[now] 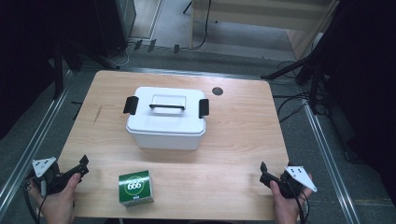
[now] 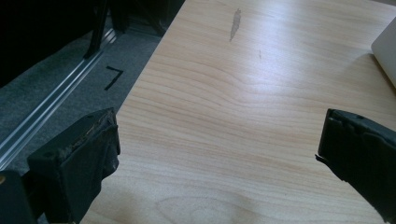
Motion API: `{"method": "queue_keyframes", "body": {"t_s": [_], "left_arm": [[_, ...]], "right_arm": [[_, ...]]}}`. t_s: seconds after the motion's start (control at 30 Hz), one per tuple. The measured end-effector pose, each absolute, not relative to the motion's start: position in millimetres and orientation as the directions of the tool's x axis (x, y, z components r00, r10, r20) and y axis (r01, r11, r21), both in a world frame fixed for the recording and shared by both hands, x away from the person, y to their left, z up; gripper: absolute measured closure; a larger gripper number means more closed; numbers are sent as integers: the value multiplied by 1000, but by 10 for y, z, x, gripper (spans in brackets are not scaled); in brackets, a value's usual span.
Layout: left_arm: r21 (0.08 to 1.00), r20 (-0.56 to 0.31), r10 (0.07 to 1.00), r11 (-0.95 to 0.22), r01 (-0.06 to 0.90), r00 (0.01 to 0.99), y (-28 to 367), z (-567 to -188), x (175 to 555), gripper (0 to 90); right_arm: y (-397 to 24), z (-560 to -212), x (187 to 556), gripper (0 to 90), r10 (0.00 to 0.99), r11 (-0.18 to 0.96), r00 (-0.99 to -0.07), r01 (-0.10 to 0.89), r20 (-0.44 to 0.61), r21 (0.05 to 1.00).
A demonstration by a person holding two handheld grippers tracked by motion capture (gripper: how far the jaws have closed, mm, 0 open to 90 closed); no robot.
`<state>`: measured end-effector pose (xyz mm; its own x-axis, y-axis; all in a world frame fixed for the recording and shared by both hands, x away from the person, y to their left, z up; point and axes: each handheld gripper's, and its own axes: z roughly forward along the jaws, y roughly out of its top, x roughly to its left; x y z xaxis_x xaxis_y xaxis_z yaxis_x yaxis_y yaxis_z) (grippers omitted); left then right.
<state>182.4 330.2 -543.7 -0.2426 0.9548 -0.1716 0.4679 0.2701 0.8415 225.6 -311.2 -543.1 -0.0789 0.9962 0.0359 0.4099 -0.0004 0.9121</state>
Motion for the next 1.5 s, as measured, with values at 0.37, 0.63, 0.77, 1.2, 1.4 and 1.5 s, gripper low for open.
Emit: {"method": "queue_keyframes", "body": {"t_s": [0.37, 0.63, 0.77, 1.2, 1.4, 1.5], "left_arm": [[855, -156, 965, 239, 461, -210, 3155, -5377, 1818, 102], [863, -129, 981, 183, 471, -144, 2953, -5318, 1758, 289], [857, -138, 983, 181, 482, -122, 2867, -5279, 1675, 425], [830, -154, 987, 105, 547, 44, 2577, -5331, 1398, 784], [800, -138, 986, 53, 598, 96, 2462, -5349, 1304, 862], [796, -143, 984, 49, 603, 109, 2444, -5341, 1283, 894]], "right_arm": [[-3050, -5427, 2240, 4, 994, 40, -108, 401, 4, 915], [-2849, -5372, 2205, 4, 982, 28, -183, 394, 49, 919], [-2645, -5331, 2177, 25, 969, 53, -242, 379, 44, 924], [-1692, -5328, 2017, 426, 868, 108, -486, 390, 105, 914], [-1123, -5397, 1949, 589, 763, 183, -633, 405, 131, 896], [-978, -5415, 1933, 622, 730, 198, -668, 408, 144, 891]]}}
